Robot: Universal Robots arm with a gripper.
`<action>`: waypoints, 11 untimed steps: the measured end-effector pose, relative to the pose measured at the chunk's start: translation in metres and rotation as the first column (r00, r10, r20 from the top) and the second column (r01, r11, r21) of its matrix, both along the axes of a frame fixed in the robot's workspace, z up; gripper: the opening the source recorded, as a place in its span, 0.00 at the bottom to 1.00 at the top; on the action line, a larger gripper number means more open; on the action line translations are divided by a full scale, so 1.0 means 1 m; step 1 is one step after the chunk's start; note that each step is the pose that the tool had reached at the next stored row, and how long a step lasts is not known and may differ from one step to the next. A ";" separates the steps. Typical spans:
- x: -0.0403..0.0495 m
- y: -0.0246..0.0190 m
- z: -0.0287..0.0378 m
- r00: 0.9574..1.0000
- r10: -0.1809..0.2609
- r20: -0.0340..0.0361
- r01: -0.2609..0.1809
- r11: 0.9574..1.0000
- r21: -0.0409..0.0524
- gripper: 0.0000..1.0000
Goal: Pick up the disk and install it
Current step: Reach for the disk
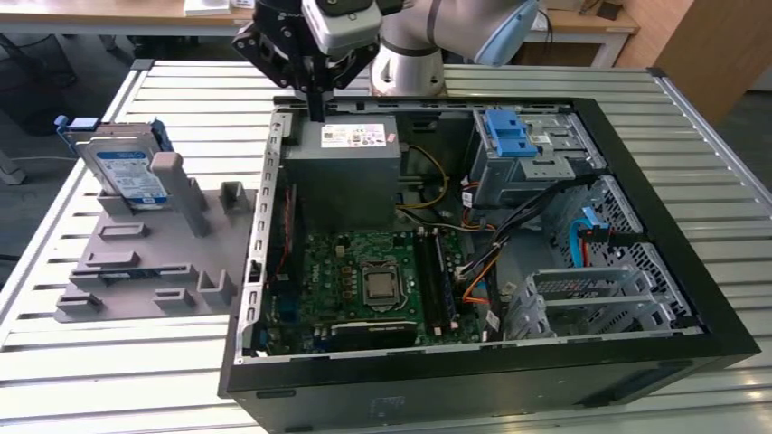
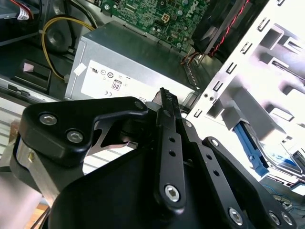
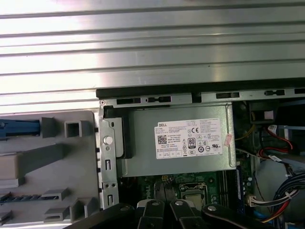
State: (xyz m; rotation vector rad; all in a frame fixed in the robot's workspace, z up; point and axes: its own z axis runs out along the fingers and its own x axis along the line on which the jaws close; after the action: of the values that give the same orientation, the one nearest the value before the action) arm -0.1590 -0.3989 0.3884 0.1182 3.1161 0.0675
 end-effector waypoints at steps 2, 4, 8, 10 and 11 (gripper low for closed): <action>-0.0003 0.0000 -0.0001 1.000 0.000 0.000 0.000 1.000 0.000 0.11; -0.0009 0.0000 -0.0002 1.000 0.000 0.000 0.000 1.000 0.000 0.11; -0.0015 0.0000 -0.0003 1.000 0.000 0.000 0.000 1.000 0.000 0.11; -0.0019 0.0000 -0.0003 1.000 0.000 0.000 0.000 1.000 0.000 0.11; -0.0021 0.0000 -0.0004 1.000 0.000 0.000 0.000 1.000 0.000 0.11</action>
State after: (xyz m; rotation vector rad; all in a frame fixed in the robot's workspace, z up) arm -0.1611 -0.3989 0.3881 0.1183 3.1161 0.0675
